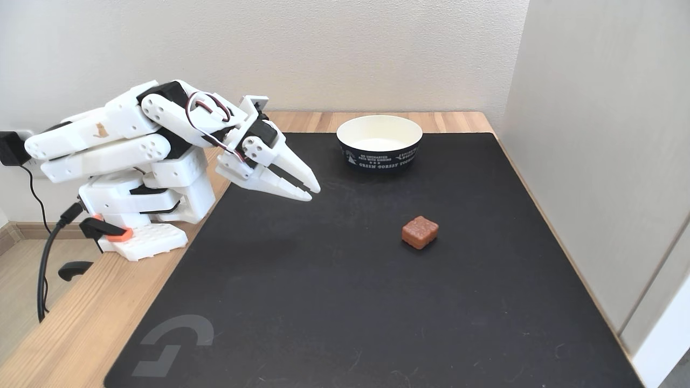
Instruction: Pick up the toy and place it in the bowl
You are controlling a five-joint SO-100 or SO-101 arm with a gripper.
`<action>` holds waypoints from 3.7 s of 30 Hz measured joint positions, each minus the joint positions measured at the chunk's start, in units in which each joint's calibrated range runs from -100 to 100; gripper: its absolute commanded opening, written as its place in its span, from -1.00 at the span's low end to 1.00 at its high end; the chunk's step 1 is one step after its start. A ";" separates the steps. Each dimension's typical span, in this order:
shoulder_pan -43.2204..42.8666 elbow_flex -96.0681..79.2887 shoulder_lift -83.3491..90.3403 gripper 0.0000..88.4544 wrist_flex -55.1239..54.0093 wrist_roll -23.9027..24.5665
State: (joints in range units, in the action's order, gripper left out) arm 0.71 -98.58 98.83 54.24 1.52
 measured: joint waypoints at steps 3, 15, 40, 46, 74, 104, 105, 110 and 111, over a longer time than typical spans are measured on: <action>0.00 0.00 0.00 -0.38 0.00 0.00; -2.25 0.00 0.00 -0.02 0.00 -0.21; 8.41 59.05 -60.03 -0.02 9.12 -12.30; 8.57 74.63 -84.35 -0.03 7.43 -16.63; 4.83 121.68 -135.05 -0.03 16.21 -26.10; 2.66 123.19 -133.56 -0.96 10.22 -22.45; 2.16 123.19 -133.31 -0.96 10.05 -21.93; -3.25 120.36 -124.56 -0.96 10.05 -17.40; -4.41 119.60 -123.31 -0.96 10.05 -16.58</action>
State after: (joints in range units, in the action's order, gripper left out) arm -3.70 21.02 -24.48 64.29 -15.06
